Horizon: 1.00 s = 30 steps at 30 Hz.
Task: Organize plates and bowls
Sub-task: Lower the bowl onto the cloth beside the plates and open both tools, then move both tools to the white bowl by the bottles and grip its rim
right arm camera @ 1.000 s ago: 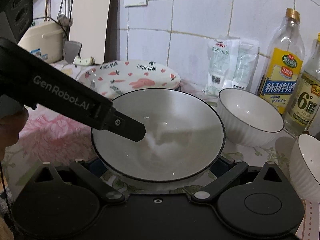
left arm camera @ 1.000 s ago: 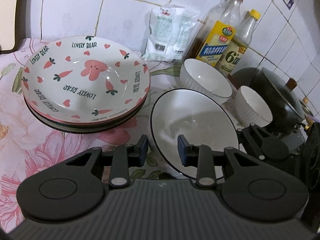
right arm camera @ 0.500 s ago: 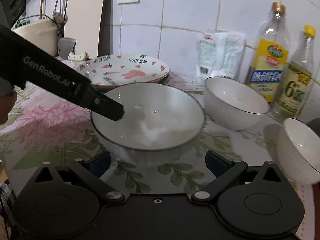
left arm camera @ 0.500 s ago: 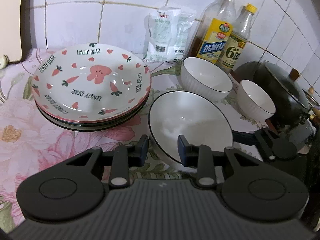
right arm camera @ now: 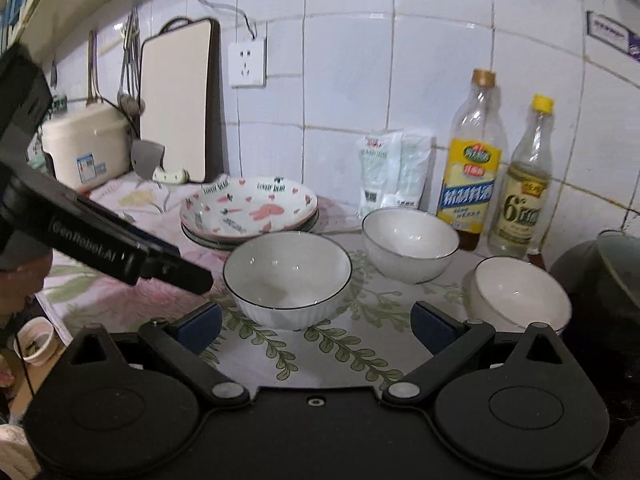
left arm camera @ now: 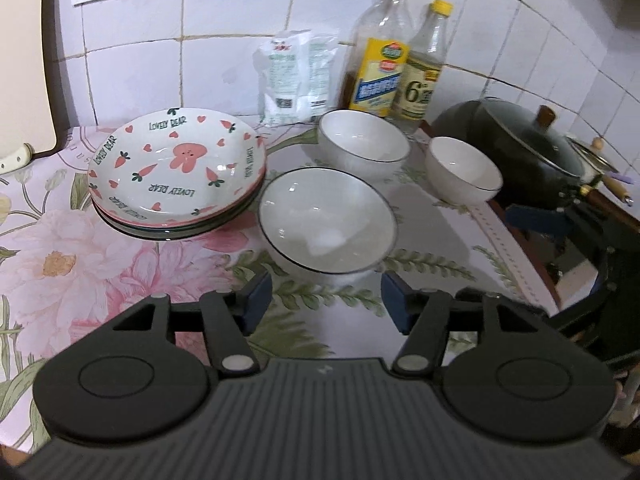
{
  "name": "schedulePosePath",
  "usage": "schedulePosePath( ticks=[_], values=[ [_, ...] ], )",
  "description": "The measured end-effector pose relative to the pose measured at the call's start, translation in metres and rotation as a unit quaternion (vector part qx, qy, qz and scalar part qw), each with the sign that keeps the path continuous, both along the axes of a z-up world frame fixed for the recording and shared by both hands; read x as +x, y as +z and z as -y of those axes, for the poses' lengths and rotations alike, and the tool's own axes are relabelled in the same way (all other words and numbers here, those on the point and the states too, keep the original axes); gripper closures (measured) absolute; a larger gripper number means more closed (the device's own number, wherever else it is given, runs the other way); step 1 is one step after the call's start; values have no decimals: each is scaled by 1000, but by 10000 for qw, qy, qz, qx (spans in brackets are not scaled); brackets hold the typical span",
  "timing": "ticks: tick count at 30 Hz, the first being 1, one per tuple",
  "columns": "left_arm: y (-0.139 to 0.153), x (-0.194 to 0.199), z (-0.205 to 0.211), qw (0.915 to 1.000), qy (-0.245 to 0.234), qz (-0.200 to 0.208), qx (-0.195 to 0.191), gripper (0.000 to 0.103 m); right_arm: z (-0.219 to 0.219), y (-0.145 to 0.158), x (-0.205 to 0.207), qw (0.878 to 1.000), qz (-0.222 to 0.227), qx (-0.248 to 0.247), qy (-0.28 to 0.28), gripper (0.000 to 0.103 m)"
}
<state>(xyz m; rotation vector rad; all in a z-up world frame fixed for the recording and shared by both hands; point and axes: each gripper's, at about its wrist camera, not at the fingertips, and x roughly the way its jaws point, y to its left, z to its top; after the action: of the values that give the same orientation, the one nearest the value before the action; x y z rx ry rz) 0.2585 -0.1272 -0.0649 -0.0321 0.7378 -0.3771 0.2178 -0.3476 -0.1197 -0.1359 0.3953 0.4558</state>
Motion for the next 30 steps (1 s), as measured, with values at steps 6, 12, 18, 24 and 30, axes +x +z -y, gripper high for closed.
schedulePosePath(
  ticks=[6, 12, 18, 24, 30],
  values=[
    [16, -21, 10, 9997, -211, -54, -74, 39, 19, 21, -23, 9999, 7, 85, -62, 1],
    [31, -36, 30, 9987, -503, 60, 85, 34, 37, 40, -40, 9998, -124, -3, -132, 1],
    [42, -36, 55, 9959, -852, 214, 203, 33, 55, 50, -51, 9995, 140, -179, -216, 1],
    [51, -17, 80, 9934, -1136, 86, 142, 30, 75, 50, -42, 9994, 128, -46, -306, 2],
    [58, 15, 107, 9921, -1250, -38, 81, 28, 90, 39, -17, 9988, -139, 188, -428, 3]
  ],
)
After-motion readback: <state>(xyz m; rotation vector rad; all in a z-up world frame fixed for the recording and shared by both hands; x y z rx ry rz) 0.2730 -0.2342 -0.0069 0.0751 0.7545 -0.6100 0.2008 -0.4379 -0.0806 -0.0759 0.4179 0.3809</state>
